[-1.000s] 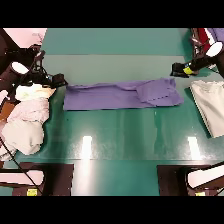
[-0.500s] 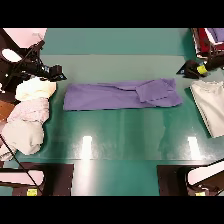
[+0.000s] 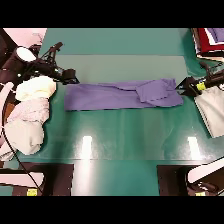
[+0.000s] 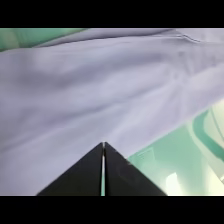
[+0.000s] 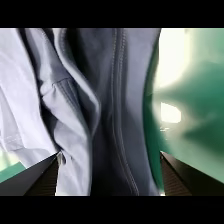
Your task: Fold the shirts.
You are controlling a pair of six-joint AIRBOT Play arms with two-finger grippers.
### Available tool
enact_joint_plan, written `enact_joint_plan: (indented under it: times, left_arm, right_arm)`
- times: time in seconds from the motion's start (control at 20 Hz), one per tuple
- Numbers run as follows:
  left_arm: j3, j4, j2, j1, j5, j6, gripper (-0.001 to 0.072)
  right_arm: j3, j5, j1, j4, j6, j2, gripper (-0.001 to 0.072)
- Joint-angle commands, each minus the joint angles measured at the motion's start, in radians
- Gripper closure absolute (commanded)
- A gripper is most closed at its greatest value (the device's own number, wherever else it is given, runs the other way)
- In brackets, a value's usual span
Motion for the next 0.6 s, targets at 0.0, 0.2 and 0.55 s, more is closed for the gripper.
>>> enact_joint_plan:
  times: [0.0,0.2,0.55]
  left_arm:
    - [0.001,0.0,0.0,-0.067,0.046,0.0,0.0674]
    - [0.001,-0.003,-0.001,-0.088,0.075,-0.056,0.0683]
    - [0.009,-0.005,-0.063,-0.17,0.175,-0.127,0.0684]
  right_arm:
    - [-0.013,-0.003,0.012,0.045,-0.05,-0.06,-0.0001]
    - [-0.011,-0.024,0.025,0.045,-0.058,-0.087,0.0139]
    - [0.008,-0.019,0.029,0.045,-0.091,-0.085,0.0694]
